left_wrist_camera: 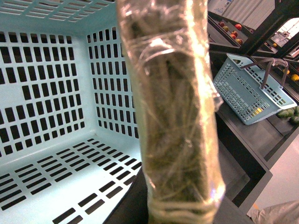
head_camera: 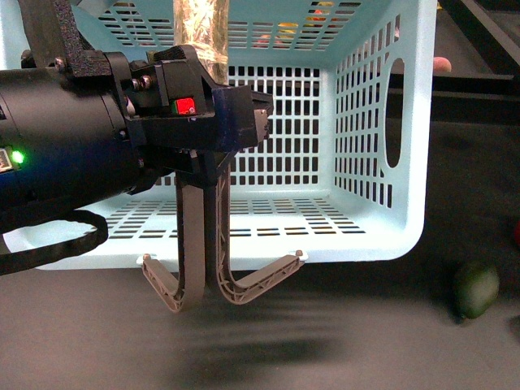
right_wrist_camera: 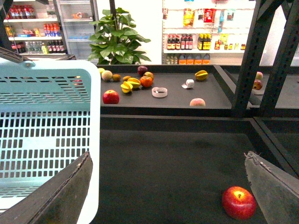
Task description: Pick mango with right arm and hold basket with left
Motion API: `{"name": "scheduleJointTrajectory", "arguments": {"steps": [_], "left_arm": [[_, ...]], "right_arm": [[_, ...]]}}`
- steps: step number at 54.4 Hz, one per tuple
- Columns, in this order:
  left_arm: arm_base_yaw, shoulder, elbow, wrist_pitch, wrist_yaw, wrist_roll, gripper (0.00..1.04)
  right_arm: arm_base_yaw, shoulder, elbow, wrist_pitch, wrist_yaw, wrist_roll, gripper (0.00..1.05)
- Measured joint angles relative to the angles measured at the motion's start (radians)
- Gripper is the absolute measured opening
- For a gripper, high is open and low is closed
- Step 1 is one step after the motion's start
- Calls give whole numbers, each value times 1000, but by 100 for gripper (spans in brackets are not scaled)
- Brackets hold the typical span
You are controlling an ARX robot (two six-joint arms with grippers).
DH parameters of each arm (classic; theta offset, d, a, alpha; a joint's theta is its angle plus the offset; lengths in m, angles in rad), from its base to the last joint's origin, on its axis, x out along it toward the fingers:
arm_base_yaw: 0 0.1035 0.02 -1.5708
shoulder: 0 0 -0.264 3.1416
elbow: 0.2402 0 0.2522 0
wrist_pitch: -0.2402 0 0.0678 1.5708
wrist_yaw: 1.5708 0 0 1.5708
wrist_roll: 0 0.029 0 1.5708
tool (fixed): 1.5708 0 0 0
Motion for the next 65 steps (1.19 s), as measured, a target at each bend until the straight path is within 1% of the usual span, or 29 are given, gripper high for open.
{"name": "scheduleJointTrajectory", "arguments": {"steps": [41,42,43,44,45,48,53,56,58,59,65], "left_arm": [[0,0,0,0,-3,0,9],[0,0,0,0,-3,0,9],[0,0,0,0,-3,0,9],[0,0,0,0,-3,0,9],[0,0,0,0,-3,0,9],[0,0,1,0,-3,0,9],[0,0,1,0,-3,1,9],[0,0,1,0,-3,2,9],[0,0,1,0,-3,1,9],[0,0,1,0,-3,1,9],[0,0,1,0,-3,2,9]], "right_arm": [[0,0,0,0,0,0,97],[6,5,2,-8,24,-9,97],[17,23,13,-40,87,-27,97],[19,52,19,-46,128,-40,97],[14,73,21,-43,139,-43,97],[-24,142,22,-7,126,-65,97],[-107,259,23,92,31,-87,97],[-163,343,25,175,-35,-107,97],[-210,430,30,260,-82,-129,97],[-216,441,31,270,-87,-129,97],[-315,689,66,464,-158,-171,97]]}}
